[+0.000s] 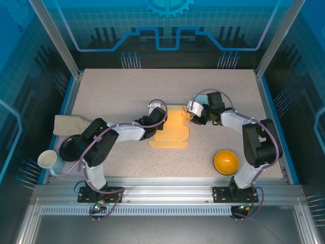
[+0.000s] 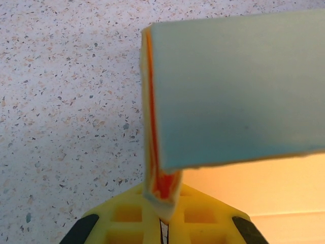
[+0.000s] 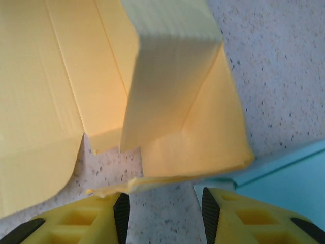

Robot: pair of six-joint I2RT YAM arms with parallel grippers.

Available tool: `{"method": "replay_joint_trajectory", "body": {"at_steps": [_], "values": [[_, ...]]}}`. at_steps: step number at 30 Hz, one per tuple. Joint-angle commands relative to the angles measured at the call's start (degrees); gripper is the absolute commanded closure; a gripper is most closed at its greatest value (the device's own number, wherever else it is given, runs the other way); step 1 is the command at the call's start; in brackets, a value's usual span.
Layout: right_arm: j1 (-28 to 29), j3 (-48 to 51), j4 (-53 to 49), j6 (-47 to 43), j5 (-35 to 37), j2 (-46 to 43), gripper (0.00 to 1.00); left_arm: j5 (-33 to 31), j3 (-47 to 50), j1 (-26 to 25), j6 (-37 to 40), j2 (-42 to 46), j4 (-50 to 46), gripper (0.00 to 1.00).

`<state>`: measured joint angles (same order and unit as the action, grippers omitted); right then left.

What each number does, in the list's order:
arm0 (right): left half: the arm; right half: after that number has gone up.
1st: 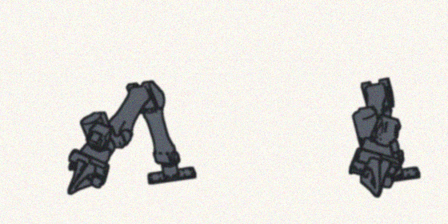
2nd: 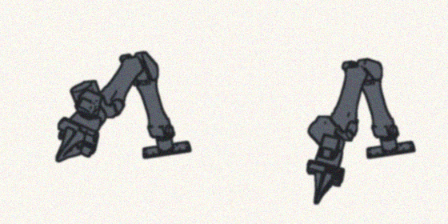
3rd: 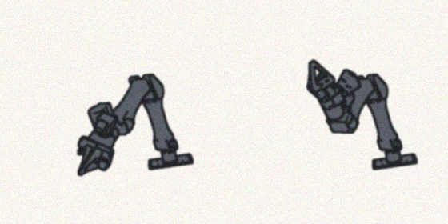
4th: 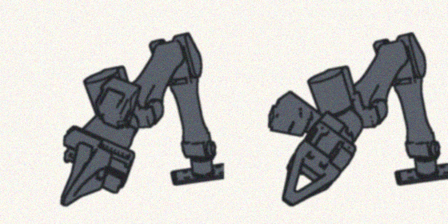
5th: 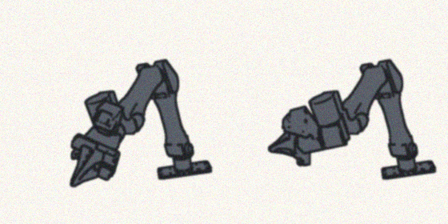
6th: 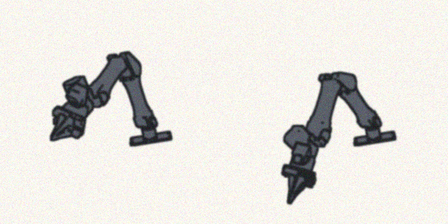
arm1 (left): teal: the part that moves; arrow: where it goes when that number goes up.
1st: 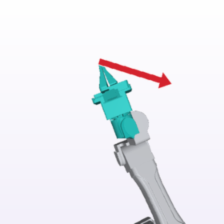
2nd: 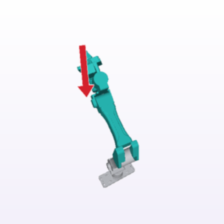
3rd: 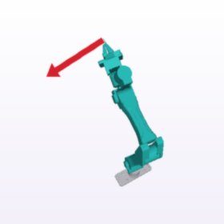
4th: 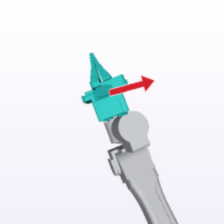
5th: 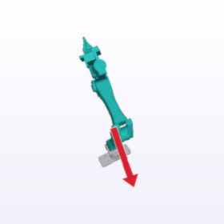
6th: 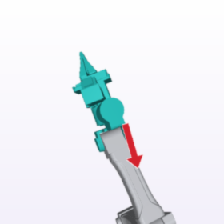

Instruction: Fold the paper box

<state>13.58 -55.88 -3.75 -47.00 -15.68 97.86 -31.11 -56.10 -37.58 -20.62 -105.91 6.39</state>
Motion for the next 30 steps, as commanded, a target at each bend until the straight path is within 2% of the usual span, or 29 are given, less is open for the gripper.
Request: {"method": "replay_joint_trajectory", "body": {"at_steps": [1, 5, 12, 18, 25, 30], "values": [[1.4, -2.0, 1.8, 0.3, -4.3, 0.8, 0.56, 5.2, 2.5, 0.4, 1.4, -1.4, -6.6, 1.0], [2.6, -2.4, 1.2, 0.1, -5.8, 0.7, 0.57, 5.2, 2.3, 0.4, 1.4, -1.5, -6.7, 1.0], [4.2, -3.7, 1.9, 2.5, -3.3, 1.4, 0.57, 5.4, 2.0, 0.3, 1.5, -1.7, -6.5, 1.0], [5.5, -5.1, 5.2, 11.9, 5.6, 2.7, 0.56, 5.5, 2.0, 0.3, 0.9, -1.8, -6.5, 1.0], [6.4, -4.7, 8.5, 21.2, 10.4, 4.4, 0.56, 4.2, -0.2, 0.1, -1.4, -2.7, -10.2, 1.0], [10.3, -5.8, 9.2, 22.5, 21.1, 6.4, 0.56, 4.0, -1.4, 0.1, -2.5, -3.5, -11.6, 1.0]]}}
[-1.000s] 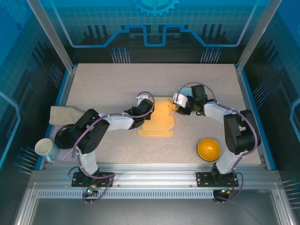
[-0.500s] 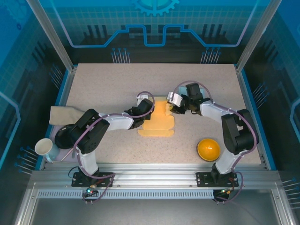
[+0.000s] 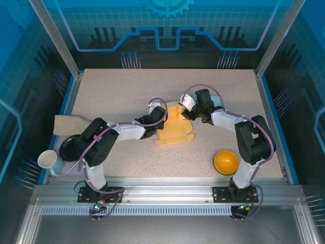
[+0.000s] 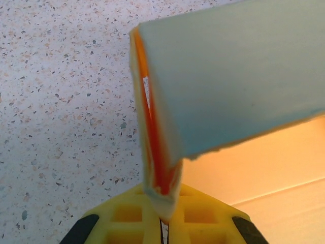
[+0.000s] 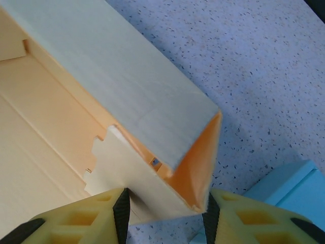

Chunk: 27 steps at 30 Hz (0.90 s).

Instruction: Fold the paper box

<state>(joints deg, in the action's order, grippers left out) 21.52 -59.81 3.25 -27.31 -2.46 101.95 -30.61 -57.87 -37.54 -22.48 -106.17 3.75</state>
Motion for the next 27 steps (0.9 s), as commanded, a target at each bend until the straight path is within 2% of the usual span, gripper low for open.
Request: {"method": "replay_joint_trajectory", "body": {"at_steps": [1, 9, 12, 23, 27], "values": [[2.9, -2.4, 1.7, 2.6, 9.4, 2.8, 0.56, 3.5, 0.3, -0.1, -0.6, -3.3, -9.1, 1.0], [4.0, -3.9, -0.2, 2.4, 11.4, 3.6, 0.58, 3.7, -0.4, -0.2, -0.5, -3.5, -9.4, 1.0], [4.6, -4.9, -0.7, 3.8, 15.3, 3.8, 0.6, 3.8, -0.7, -0.2, -0.7, -3.4, -9.8, 1.0], [9.6, -8.5, -5.4, 11.2, 46.6, 9.0, 0.64, 2.5, -2.7, -0.3, -2.6, -3.3, -14.1, 1.0], [10.4, -10.3, -9.0, 14.7, 54.0, 10.8, 0.65, 2.3, -3.8, -0.3, -3.3, -3.4, -15.7, 1.0]]}}
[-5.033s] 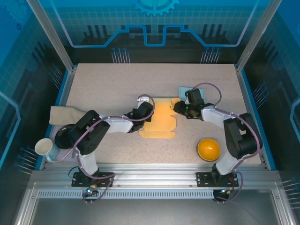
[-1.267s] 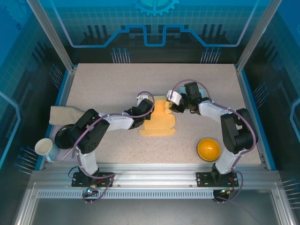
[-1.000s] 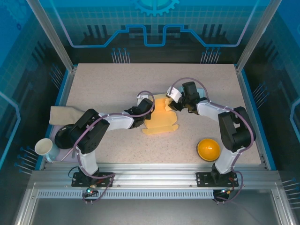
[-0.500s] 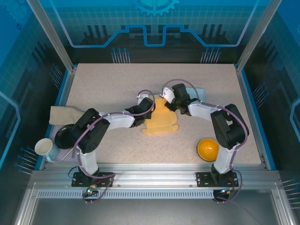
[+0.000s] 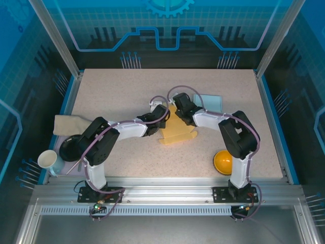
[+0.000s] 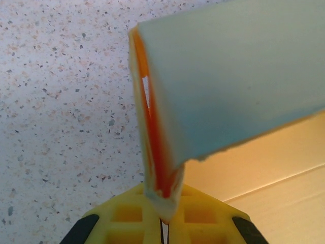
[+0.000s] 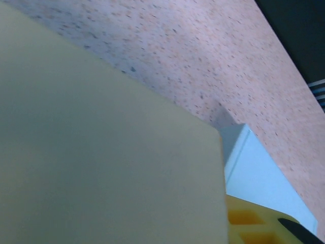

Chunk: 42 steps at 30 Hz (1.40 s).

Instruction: Fold the paper box

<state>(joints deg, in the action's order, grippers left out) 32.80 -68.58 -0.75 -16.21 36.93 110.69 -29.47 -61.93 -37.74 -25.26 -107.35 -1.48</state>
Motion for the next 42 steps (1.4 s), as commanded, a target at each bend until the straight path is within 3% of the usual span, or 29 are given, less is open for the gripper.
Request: {"method": "replay_joint_trajectory", "body": {"at_steps": [1, 7, 10, 12, 15, 20, 33, 42], "values": [[-0.8, -1.7, -5.7, 4.3, 15.7, 2.2, 0.65, 1.3, 0.1, 0.0, -0.7, -2.3, -10.6, 1.0], [-1.0, -2.4, -8.3, 8.0, 20.3, 2.3, 0.65, 1.6, -0.4, 0.0, -1.7, -2.4, -11.5, 1.0], [-0.9, -3.0, -9.3, 7.7, 18.3, 2.3, 0.62, 2.0, -0.5, 0.0, -2.0, -2.4, -11.6, 1.0], [-1.3, -4.7, -13.3, 9.5, 12.8, 1.8, 0.6, 2.1, -0.6, 0.0, -2.1, -2.4, -11.5, 1.0], [-3.6, -8.3, -23.0, 18.8, 1.3, -0.1, 0.59, 2.4, -1.0, 0.0, -2.2, -2.5, -11.9, 1.0], [-6.0, -6.0, -24.4, 26.0, -11.0, -4.0, 0.57, 2.8, -3.7, 0.0, -3.0, -3.6, -15.9, 1.0], [-3.6, -0.7, -19.1, 31.0, -15.0, -4.6, 0.5, 5.5, -8.7, 0.3, -5.2, -6.1, -22.6, 1.0], [-2.8, 2.4, -17.3, 32.7, -16.6, -11.1, 0.47, 5.9, -9.1, 0.4, -5.0, -7.0, -23.2, 1.0]]}}
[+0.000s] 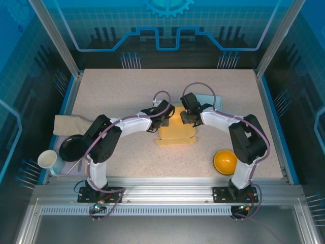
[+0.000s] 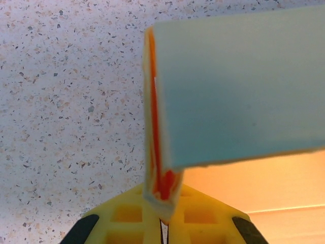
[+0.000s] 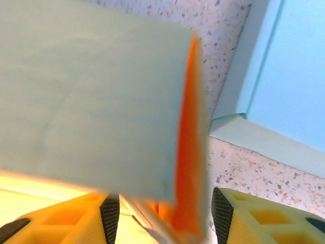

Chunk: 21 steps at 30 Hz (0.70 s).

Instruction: Fold the paper box

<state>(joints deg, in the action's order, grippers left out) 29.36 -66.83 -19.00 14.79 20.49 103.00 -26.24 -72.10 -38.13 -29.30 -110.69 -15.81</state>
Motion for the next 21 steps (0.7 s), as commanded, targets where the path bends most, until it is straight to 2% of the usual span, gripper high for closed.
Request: {"method": "replay_joint_trajectory", "body": {"at_steps": [1, 6, 12, 21], "values": [[0.7, 0.6, 0.5, 1.5, 0.7, -3.9, 0.47, 2.7, 1.1, 0.8, -1.0, -3.6, -8.8, 1.0], [0.2, 0.6, 0.2, 1.3, 1.3, -2.5, 0.47, 3.1, 0.9, 0.8, -1.0, -3.7, -8.8, 1.0], [-0.1, 2.1, 5.4, 2.4, -0.7, -0.3, 0.49, 4.3, -0.2, 1.0, -0.6, -4.0, -9.6, 1.0], [-0.1, 0.7, 7.8, 4.6, 4.2, 3.3, 0.61, 7.1, -2.3, 1.9, 0.6, -5.0, -12.0, 1.0]]}}
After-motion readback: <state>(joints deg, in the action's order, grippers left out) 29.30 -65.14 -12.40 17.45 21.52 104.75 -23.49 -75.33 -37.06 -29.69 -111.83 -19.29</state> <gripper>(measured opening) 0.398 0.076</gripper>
